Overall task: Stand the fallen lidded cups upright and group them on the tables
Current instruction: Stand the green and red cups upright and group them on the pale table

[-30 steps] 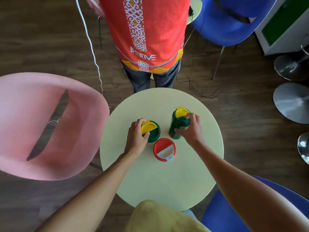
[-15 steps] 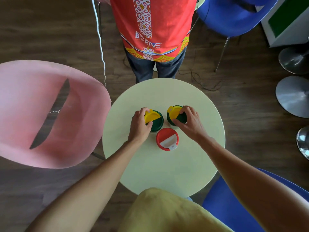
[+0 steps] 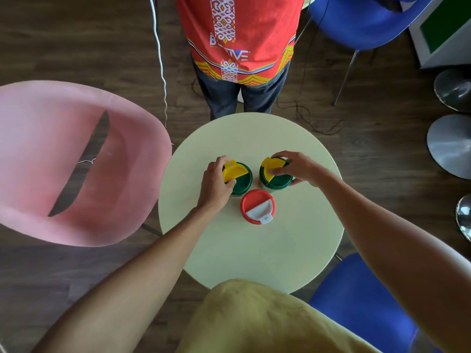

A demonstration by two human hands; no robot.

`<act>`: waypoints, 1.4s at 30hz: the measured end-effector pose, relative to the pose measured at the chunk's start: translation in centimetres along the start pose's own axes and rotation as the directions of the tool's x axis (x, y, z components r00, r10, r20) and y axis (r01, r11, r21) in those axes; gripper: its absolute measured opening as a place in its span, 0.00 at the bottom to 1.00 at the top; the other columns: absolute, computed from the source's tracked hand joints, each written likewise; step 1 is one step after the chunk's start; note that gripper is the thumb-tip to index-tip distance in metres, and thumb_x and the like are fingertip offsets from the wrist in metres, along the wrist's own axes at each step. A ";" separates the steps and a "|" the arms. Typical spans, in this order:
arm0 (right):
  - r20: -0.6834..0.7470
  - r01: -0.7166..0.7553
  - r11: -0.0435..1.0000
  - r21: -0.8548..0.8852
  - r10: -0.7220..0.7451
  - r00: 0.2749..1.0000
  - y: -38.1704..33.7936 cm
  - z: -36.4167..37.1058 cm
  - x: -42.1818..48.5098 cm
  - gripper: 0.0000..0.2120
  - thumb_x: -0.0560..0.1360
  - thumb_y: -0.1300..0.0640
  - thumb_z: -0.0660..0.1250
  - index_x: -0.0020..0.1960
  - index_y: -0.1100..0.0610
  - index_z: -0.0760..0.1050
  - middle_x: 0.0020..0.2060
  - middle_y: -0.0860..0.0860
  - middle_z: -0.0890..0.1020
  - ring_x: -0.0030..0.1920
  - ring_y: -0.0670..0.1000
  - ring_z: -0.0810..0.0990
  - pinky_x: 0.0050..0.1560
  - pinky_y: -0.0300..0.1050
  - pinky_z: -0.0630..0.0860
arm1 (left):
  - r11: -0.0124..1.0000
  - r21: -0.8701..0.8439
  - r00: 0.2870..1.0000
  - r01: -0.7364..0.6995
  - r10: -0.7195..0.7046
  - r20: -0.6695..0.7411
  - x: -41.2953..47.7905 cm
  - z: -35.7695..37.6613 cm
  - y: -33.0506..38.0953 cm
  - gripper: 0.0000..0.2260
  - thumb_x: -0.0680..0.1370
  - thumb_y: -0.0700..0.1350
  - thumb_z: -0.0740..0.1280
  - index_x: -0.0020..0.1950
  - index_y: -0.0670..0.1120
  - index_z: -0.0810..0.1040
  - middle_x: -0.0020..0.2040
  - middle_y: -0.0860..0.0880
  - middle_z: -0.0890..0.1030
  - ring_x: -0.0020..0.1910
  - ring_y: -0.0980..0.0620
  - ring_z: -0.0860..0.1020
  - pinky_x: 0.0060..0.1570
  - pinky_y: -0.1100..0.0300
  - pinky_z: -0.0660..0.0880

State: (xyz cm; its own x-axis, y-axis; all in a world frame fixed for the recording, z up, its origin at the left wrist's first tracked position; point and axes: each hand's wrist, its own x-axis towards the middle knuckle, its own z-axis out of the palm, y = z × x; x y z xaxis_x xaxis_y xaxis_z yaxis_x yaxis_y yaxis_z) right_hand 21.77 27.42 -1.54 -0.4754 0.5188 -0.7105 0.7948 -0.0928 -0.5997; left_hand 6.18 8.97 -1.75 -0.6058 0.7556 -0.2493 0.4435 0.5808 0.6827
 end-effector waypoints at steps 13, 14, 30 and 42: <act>-0.072 -0.017 0.933 0.360 0.046 0.996 1.3 1.7 -0.4 0.23 0.69 0.57 0.77 0.63 0.53 0.76 0.55 0.61 0.81 0.49 0.61 0.84 0.44 0.58 0.83 | 0.864 -0.385 0.946 0.324 -0.297 0.131 0.4 -0.9 -0.1 0.25 0.72 0.34 0.74 0.68 0.46 0.77 0.62 0.46 0.80 0.57 0.42 0.81 0.52 0.44 0.82; -0.071 -0.015 0.931 0.366 0.044 0.997 1.2 1.8 -0.5 0.23 0.69 0.57 0.77 0.63 0.53 0.76 0.55 0.61 0.81 0.49 0.61 0.84 0.44 0.57 0.83 | 0.854 -0.397 0.942 0.336 -0.304 0.142 0.4 -1.0 0.0 0.25 0.72 0.33 0.73 0.68 0.45 0.76 0.63 0.45 0.80 0.57 0.41 0.81 0.50 0.45 0.82; -0.082 -0.043 0.951 0.305 0.071 0.994 0.0 2.7 0.0 0.22 0.70 0.54 0.77 0.62 0.50 0.76 0.56 0.60 0.80 0.48 0.60 0.84 0.46 0.57 0.83 | 0.814 -0.434 0.922 0.385 -0.322 0.215 -0.1 -2.4 -0.8 0.28 0.72 0.31 0.73 0.71 0.44 0.74 0.68 0.44 0.76 0.58 0.43 0.80 0.51 0.46 0.82; -0.049 -0.034 0.966 0.256 0.048 0.998 -0.3 2.8 0.3 0.21 0.69 0.53 0.77 0.61 0.49 0.77 0.57 0.61 0.80 0.47 0.60 0.85 0.45 0.56 0.84 | 0.804 -0.447 0.920 0.391 -0.331 0.209 -0.8 -2.6 -1.3 0.28 0.72 0.31 0.73 0.70 0.45 0.74 0.67 0.43 0.77 0.58 0.43 0.80 0.51 0.44 0.82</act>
State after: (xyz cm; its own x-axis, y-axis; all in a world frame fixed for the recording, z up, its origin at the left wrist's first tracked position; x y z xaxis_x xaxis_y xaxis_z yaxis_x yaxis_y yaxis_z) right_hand 20.39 25.23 -2.59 -0.4179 0.5545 -0.7196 0.6872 -0.3252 -0.6496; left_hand 4.36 6.85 -0.64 -0.5660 0.5664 -0.5991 -0.1756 0.6272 0.7588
